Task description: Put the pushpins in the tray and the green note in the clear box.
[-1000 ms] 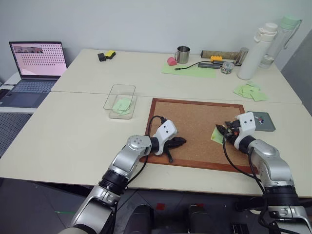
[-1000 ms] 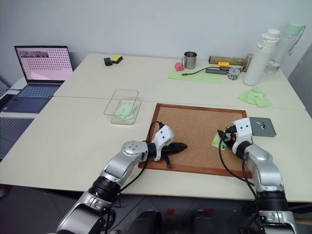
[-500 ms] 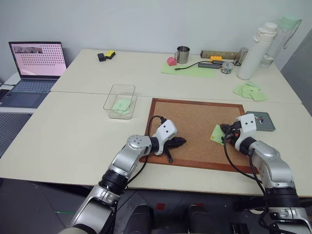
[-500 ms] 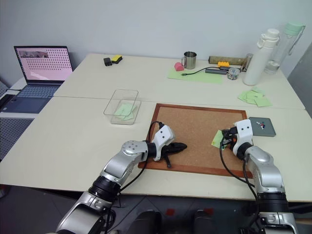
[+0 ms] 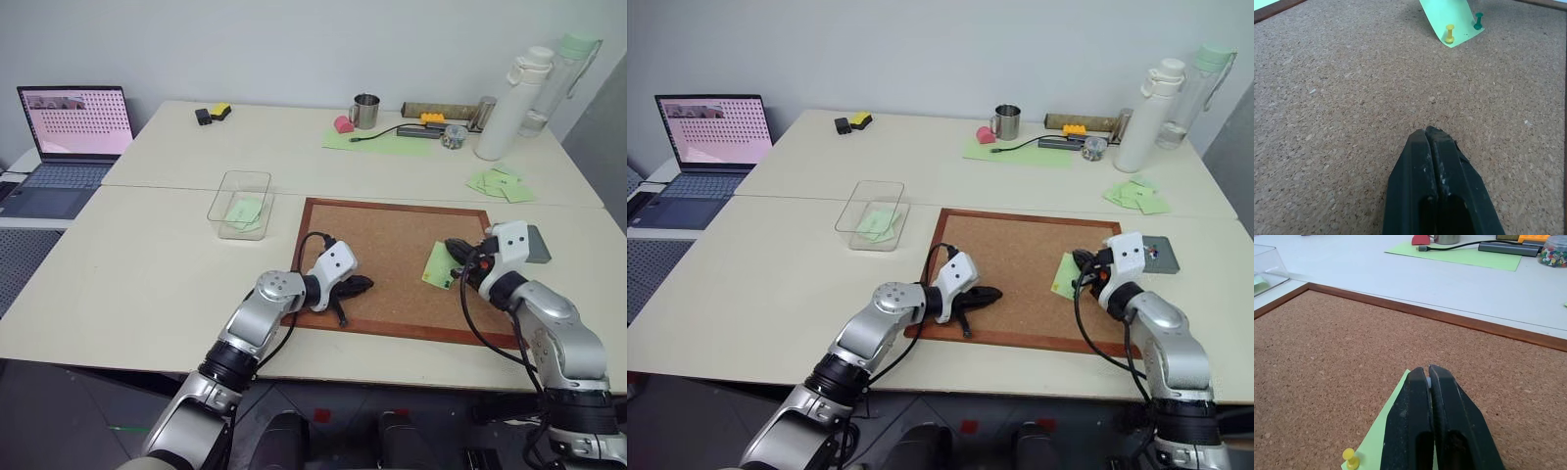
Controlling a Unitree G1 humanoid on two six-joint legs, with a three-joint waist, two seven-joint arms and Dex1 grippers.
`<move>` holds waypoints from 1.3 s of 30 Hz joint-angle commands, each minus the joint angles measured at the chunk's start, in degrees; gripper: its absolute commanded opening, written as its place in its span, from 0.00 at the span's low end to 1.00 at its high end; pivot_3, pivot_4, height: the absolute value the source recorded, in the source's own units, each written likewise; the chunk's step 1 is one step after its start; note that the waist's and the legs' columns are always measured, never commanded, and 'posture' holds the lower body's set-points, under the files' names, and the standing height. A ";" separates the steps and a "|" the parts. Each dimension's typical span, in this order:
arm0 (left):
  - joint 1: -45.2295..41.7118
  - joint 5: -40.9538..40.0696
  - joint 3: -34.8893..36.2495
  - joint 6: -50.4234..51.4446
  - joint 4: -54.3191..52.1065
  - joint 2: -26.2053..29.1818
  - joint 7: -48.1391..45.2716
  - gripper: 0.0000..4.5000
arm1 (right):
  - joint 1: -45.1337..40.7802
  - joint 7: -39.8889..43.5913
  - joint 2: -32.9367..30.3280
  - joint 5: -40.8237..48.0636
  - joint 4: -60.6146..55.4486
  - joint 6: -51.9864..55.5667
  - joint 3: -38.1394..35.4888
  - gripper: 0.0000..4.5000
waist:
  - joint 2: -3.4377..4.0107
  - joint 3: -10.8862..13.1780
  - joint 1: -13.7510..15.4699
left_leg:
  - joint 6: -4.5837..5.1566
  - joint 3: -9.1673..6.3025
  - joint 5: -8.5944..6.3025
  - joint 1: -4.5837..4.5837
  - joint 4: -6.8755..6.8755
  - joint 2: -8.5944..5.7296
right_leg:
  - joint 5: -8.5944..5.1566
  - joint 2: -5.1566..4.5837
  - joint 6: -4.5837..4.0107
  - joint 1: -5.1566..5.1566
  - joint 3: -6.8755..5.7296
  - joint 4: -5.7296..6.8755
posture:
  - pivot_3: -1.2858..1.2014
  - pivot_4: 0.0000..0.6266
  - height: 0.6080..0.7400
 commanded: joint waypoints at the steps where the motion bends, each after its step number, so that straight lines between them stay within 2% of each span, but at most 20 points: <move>1: 1.60 1.63 -1.72 2.33 1.36 0.68 -0.03 0.00 | -0.15 0.29 -1.95 1.21 -2.81 1.35 -2.28 0.00 | 0.00 0.00 0.00 | 0.00 0.00 0.00 0.00 0.00 0.00 | 0.00 0.00 0.00 0.00 0.00 0.00 | 0.52 0.24 1.00; 15: 2.96 1.50 -1.73 3.00 -0.79 1.80 -0.11 0.00 | -5.53 0.01 -4.24 5.20 3.16 4.17 -8.76 0.00 | 0.01 -0.01 -0.12 | 0.00 0.01 0.00 0.00 -0.05 0.04 | -0.01 0.03 -0.01 -0.01 0.00 -0.03 | 0.52 0.24 1.00; 21: 3.92 1.36 -1.70 3.83 -2.43 2.54 -0.20 0.00 | -12.60 -4.65 -8.58 -1.29 20.07 -3.01 -10.28 0.00 | 0.05 -0.03 -0.22 | 0.00 0.11 0.00 0.01 -0.03 0.02 | 0.00 0.01 -0.01 -0.01 0.08 -0.04 | 0.52 0.24 1.00; 29: 4.58 1.49 -1.88 4.27 -3.89 3.27 0.01 0.00 | -21.22 -2.69 -11.09 -5.34 41.17 -10.80 -8.07 0.00 | 0.11 -0.08 -1.05 | 0.01 0.15 -0.01 0.10 -0.11 0.05 | -0.01 0.06 -0.02 0.02 0.11 -0.04 | 0.52 0.24 1.00; 34: 5.09 1.48 -1.94 4.89 -4.86 3.31 0.37 0.00 | -24.18 -1.30 -11.43 -6.27 48.27 -13.83 -7.29 0.20 | 0.13 -0.09 -1.37 | 0.01 0.20 -0.01 0.09 -0.10 0.02 | 0.00 0.03 -0.01 0.03 0.16 -0.07 | 0.52 0.24 1.00; 39: 5.35 1.33 -1.85 5.25 -5.24 3.30 0.90 0.00 | -25.03 -0.80 -11.67 -6.06 49.96 -15.10 -8.01 0.41 | 0.13 -0.09 -1.40 | 0.01 0.18 -0.01 0.09 -0.10 0.03 | 0.00 0.02 -0.01 0.03 0.14 -0.06 | 0.52 0.24 1.00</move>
